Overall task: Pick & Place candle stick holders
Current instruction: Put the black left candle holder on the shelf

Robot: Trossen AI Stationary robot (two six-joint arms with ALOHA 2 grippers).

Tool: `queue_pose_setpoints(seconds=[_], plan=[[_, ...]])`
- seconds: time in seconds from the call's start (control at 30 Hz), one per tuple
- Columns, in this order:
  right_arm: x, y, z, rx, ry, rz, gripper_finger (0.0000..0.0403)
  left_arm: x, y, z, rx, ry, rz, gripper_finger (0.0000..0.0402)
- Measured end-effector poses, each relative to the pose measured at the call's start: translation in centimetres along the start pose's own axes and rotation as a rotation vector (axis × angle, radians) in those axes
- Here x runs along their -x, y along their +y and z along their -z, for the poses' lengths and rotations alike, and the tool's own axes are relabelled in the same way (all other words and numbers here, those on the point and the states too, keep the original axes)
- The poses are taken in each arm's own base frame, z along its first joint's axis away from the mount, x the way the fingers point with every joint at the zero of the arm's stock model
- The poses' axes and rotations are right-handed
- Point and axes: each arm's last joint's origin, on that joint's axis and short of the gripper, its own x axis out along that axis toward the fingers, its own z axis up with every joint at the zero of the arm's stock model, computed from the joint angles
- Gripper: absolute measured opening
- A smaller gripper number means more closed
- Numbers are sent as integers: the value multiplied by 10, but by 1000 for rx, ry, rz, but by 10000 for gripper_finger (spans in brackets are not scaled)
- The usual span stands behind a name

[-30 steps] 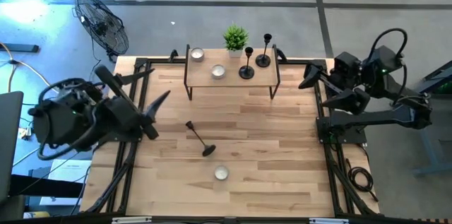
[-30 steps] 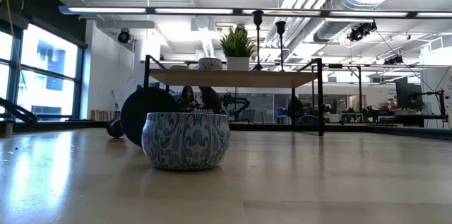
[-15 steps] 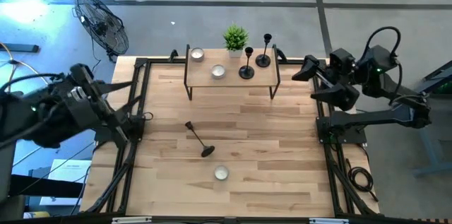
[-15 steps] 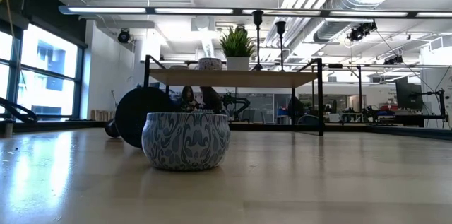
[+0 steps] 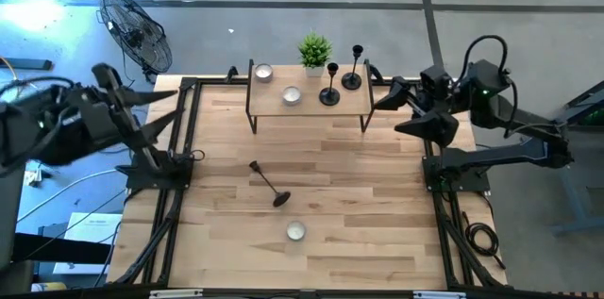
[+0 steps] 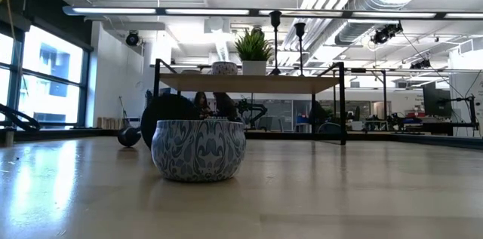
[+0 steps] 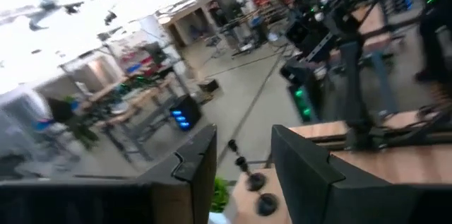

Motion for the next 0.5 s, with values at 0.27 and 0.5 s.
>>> queue_pose_setpoints(seconds=[0.27,0.5], plan=[[0,0,-2,-1,-26,13,375,2,23,14,68,-18,165,131],[0,1,-3,-1,-50,14,375,3,42,18,49,-28,162,131]])
